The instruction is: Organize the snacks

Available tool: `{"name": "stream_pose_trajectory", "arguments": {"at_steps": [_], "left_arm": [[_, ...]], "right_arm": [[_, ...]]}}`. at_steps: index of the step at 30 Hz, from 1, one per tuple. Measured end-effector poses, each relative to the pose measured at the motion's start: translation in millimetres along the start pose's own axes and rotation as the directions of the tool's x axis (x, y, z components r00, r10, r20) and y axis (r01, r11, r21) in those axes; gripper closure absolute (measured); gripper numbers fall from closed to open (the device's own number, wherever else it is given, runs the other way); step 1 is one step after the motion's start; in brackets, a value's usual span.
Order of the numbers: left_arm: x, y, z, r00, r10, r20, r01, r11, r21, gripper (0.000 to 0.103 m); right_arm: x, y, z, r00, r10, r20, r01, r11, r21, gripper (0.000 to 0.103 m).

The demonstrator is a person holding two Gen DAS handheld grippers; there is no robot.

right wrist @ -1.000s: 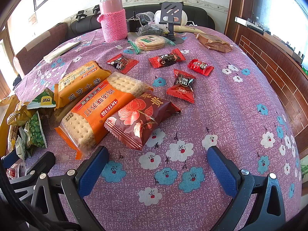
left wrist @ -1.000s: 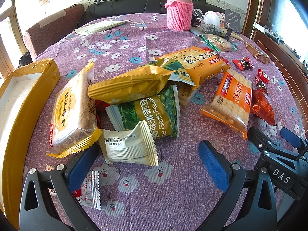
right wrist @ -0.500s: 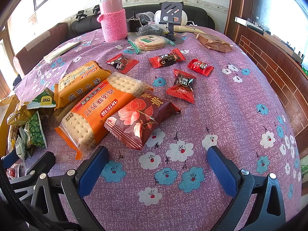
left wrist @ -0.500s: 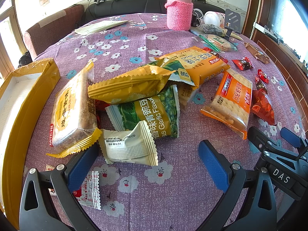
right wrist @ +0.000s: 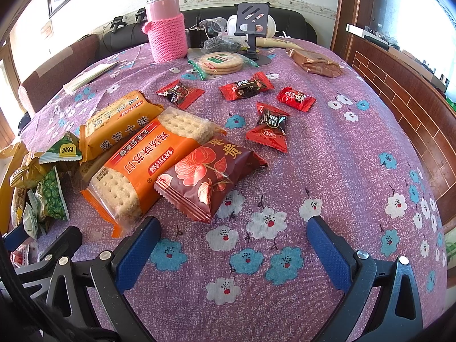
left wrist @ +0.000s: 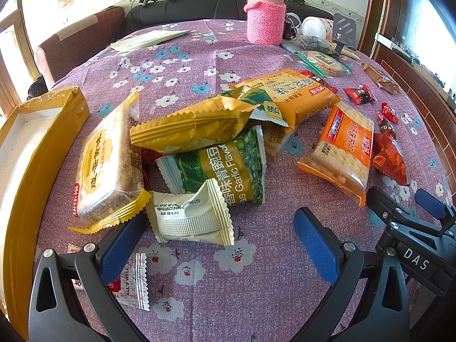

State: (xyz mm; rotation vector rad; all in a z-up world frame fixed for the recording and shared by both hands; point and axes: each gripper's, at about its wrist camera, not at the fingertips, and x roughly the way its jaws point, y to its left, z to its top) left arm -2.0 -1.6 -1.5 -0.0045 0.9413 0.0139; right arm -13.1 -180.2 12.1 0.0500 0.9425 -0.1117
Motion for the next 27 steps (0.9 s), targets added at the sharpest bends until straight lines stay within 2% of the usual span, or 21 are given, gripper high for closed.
{"name": "stream_pose_trajectory", "arguments": {"at_steps": [6, 10, 19, 21, 23, 27], "left_arm": [[0.0, 1.3, -0.3, 1.0, 0.009, -0.001, -0.009, 1.0, -0.022, 0.0], [-2.7, 0.0, -2.2, 1.0, 0.005, -0.029, -0.005, 1.0, -0.01, 0.0], [-15.7, -5.1, -14.2, 0.994, -0.065, -0.089, 0.072, 0.994, 0.077, 0.001], [-26.0, -3.6, -17.0, 0.99, -0.116, -0.081, 0.122, 0.99, 0.075, 0.012], [-42.0, 0.5, -18.8, 0.984, -0.171, -0.055, 0.174, 0.982, 0.066, 0.014], [-84.0, 18.4, -21.4, 0.972, -0.231, 0.05, 0.228, 0.972, 0.059, 0.014]], "right_arm": [[0.0, -0.9, 1.7, 1.0, -0.002, 0.0, 0.002, 1.0, 0.004, 0.0], [-0.1, -1.2, 1.6, 1.0, -0.001, 0.0, 0.001, 1.0, 0.004, 0.0], [0.2, -0.2, 2.1, 1.0, 0.001, 0.0, -0.001, 1.0, 0.0, 0.0], [0.2, -0.2, 2.3, 1.0, 0.001, -0.001, -0.001, 1.0, 0.0, 0.0], [0.2, -0.3, 2.2, 1.0, 0.001, -0.001, -0.001, 1.0, 0.0, 0.0], [0.1, -0.4, 2.4, 1.0, 0.001, -0.001, -0.001, 1.0, 0.0, 0.0]]}}
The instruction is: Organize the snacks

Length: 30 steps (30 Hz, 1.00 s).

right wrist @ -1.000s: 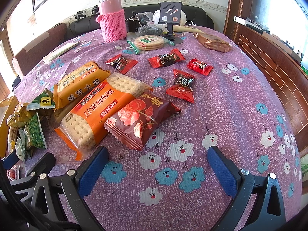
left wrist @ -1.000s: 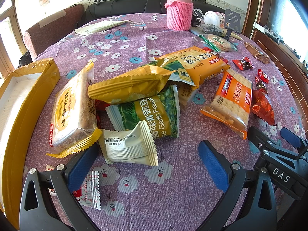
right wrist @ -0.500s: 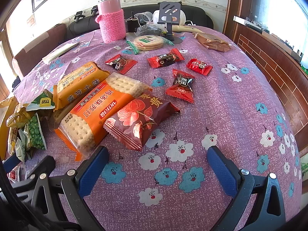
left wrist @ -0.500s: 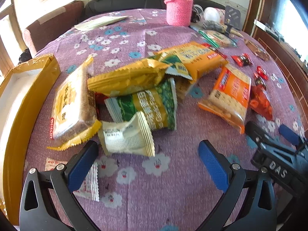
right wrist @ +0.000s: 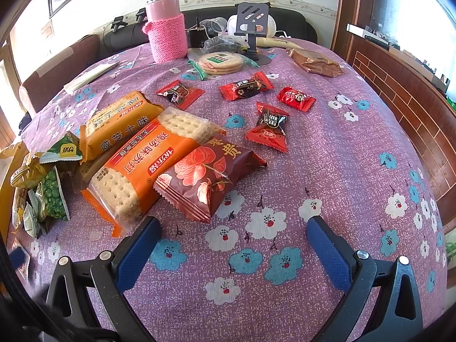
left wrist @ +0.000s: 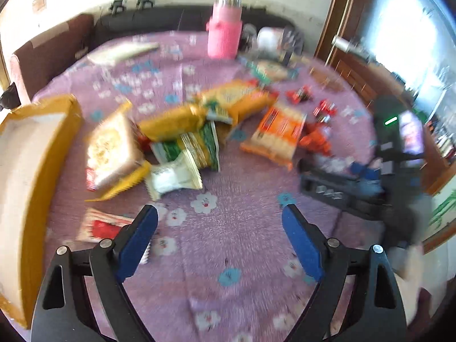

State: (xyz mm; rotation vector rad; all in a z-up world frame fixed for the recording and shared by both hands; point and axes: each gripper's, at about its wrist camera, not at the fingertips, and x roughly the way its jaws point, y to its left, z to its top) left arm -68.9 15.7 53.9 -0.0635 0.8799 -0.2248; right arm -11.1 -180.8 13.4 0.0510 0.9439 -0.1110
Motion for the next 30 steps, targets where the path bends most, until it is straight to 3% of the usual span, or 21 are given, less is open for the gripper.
{"name": "stream_pose_trajectory", "arguments": {"at_steps": [4, 9, 15, 25, 28, 30], "left_arm": [[-40.1, 16.3, -1.7, 0.994, -0.002, 0.109, 0.004, 1.0, -0.014, 0.014], [-71.8, 39.1, -3.8, 0.967, 0.116, 0.225, -0.117, 0.993, -0.012, 0.013], [-83.8, 80.6, -8.1, 0.957, 0.133, 0.257, -0.108, 0.988, -0.111, 0.013], [-112.8, 105.3, -26.3, 0.928, 0.207, 0.31, -0.164, 0.974, -0.159, 0.013], [-126.2, 109.9, -29.9, 0.908, 0.228, 0.351, -0.17, 0.967, -0.188, 0.013], [-138.9, 113.1, -33.1, 0.884, 0.259, 0.388, -0.185, 0.958, -0.218, 0.013]], "right_arm": [[-0.3, -0.3, -0.1, 1.0, 0.0, 0.0, 0.0, 1.0, 0.0, 0.0], [-1.4, -0.9, 0.4, 1.0, 0.013, -0.021, -0.013, 1.0, -0.008, 0.0], [0.9, -0.2, 5.8, 0.996, -0.006, -0.089, 0.007, 1.0, 0.018, 0.0], [1.1, 0.7, 4.9, 0.997, -0.021, -0.07, 0.023, 0.999, 0.028, 0.0], [0.8, 1.1, 4.1, 0.998, -0.029, -0.061, 0.031, 0.999, 0.038, 0.0], [1.1, 1.1, 4.8, 0.998, -0.03, -0.061, 0.032, 0.999, 0.039, 0.0]]}}
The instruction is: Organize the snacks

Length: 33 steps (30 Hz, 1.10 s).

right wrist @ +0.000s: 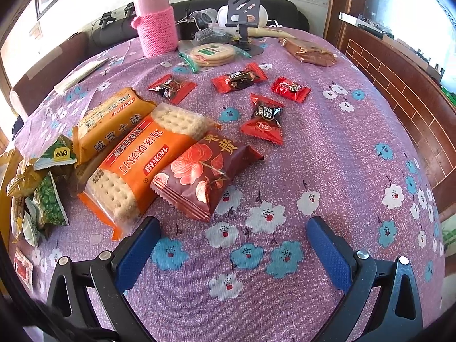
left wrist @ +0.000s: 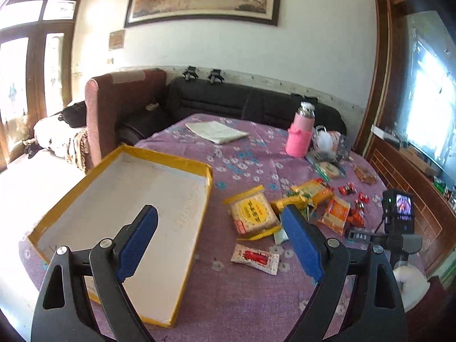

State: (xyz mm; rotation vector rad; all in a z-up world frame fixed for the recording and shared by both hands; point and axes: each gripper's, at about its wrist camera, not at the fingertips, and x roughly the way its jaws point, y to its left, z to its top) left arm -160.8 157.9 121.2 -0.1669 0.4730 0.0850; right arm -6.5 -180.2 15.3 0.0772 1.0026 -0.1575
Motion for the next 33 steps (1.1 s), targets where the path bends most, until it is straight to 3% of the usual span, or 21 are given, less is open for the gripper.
{"name": "stream_pose_trajectory", "arguments": {"at_steps": [6, 10, 15, 22, 33], "left_arm": [[-24.0, 6.1, 10.4, 0.986, 0.132, 0.1, -0.137, 0.99, 0.039, 0.013], [-38.4, 18.2, 16.8, 0.974, 0.172, 0.15, -0.18, 0.983, 0.043, 0.012], [-29.1, 29.1, 16.3, 0.976, 0.19, 0.105, -0.191, 0.982, -0.005, 0.012], [-35.6, 16.7, 11.6, 0.975, 0.19, 0.116, -0.196, 0.98, 0.038, 0.012], [-33.8, 15.7, 6.1, 0.932, 0.309, 0.189, -0.327, 0.942, 0.072, 0.012]], "right_arm": [[0.1, -0.2, 1.2, 1.0, 0.002, -0.002, -0.002, 1.0, -0.006, 0.0], [0.3, 0.2, 1.6, 1.0, 0.001, -0.002, -0.001, 1.0, -0.006, 0.0], [0.0, 0.3, 1.2, 1.0, 0.002, 0.004, -0.002, 1.0, -0.001, 0.0], [-0.2, 0.2, 0.8, 1.0, 0.002, 0.005, -0.002, 1.0, -0.001, 0.0], [-0.4, -0.4, 0.2, 1.0, 0.003, 0.005, -0.003, 1.0, 0.0, 0.0]]}}
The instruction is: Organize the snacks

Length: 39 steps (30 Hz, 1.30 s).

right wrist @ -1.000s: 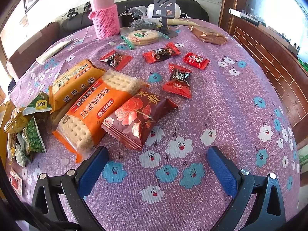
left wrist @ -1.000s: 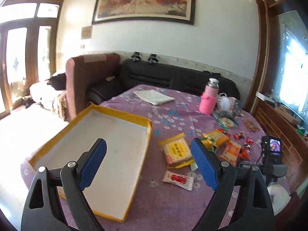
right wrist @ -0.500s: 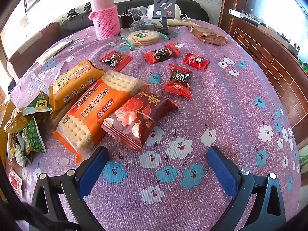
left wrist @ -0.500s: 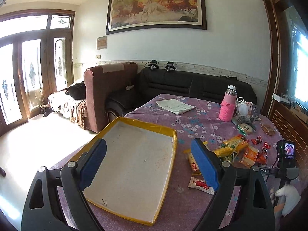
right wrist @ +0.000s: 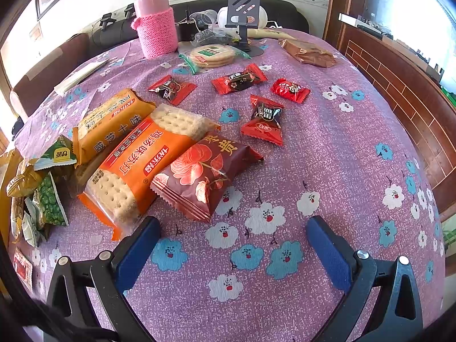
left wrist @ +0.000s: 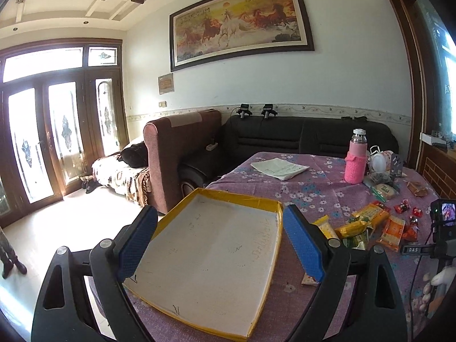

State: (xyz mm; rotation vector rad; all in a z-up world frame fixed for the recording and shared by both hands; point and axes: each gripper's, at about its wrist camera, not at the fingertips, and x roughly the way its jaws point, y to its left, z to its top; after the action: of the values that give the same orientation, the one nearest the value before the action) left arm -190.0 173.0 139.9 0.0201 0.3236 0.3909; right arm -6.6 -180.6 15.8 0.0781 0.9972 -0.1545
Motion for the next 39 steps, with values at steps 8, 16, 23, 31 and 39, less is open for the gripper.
{"name": "stream_pose_trajectory", "arguments": {"at_steps": [8, 16, 23, 31, 39], "left_arm": [[11.0, 2.1, -5.1, 0.988, -0.095, -0.121, 0.086, 0.993, -0.075, 0.012], [10.9, 35.8, 6.0, 0.979, -0.163, -0.122, 0.145, 0.978, -0.148, 0.012], [46.0, 36.0, -25.0, 0.912, -0.308, -0.271, 0.245, 0.939, -0.243, 0.012], [45.1, 18.6, -32.7, 0.856, -0.422, -0.298, 0.36, 0.901, -0.242, 0.013], [46.0, 26.3, -31.3, 0.848, -0.436, -0.303, 0.373, 0.895, -0.243, 0.013]], "right_arm": [[0.1, -1.1, 1.0, 1.0, 0.0, 0.0, 0.0, 1.0, -0.001, 0.0], [-21.3, -5.3, -4.7, 0.999, 0.007, 0.034, -0.007, 1.0, -0.012, 0.04], [-77.8, 19.5, -14.1, 0.922, 0.383, 0.054, -0.375, 0.919, -0.118, 0.037], [-79.9, 112.7, 1.2, 0.809, 0.586, -0.028, -0.58, 0.792, -0.192, 0.044], [-71.0, 208.9, 28.9, 0.916, 0.401, -0.011, -0.373, 0.84, -0.395, 0.047]]}}
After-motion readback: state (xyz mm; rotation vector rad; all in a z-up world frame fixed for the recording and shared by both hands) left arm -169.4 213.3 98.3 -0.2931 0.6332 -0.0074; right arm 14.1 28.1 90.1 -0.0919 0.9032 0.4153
